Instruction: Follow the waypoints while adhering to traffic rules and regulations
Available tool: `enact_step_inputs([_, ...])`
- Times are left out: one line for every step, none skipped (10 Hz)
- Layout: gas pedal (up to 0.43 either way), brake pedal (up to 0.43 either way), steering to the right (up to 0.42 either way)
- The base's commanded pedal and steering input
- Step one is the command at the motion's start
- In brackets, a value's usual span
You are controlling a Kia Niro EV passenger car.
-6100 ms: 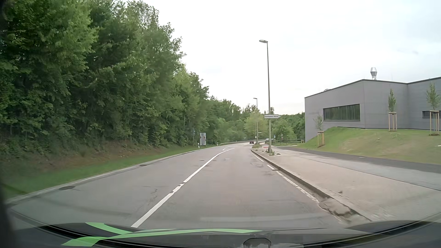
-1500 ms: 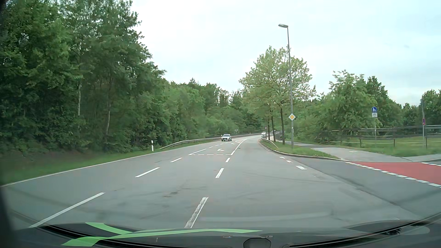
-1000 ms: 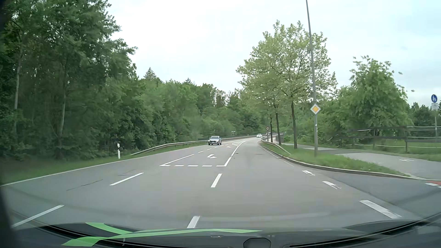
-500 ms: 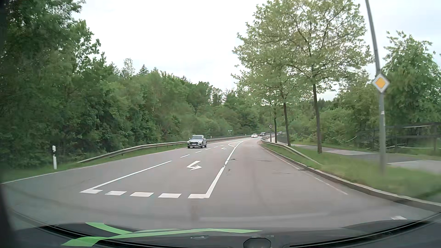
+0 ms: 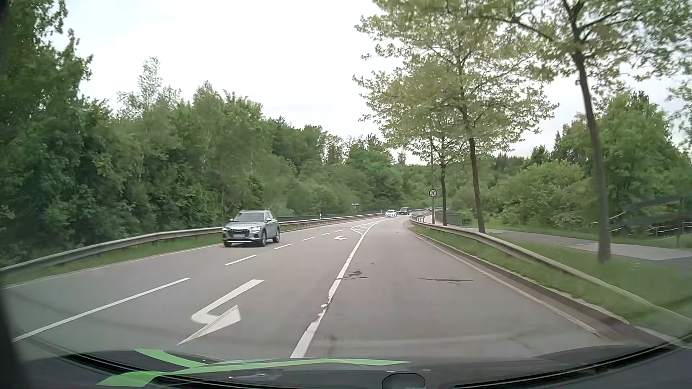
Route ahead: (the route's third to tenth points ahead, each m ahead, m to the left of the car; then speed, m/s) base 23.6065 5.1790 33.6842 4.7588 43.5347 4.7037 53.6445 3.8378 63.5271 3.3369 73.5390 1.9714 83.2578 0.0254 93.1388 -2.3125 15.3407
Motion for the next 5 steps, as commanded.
enact_step_inputs([0.02, 0.0, 0.005])
enact_step_inputs([0.02, 0.0, 0.005])
enact_step_inputs([0.02, 0.0, 0.005])
enact_step_inputs([0.02, 0.0, 0.005])
enact_step_inputs([0.02, 0.0, 0.005])
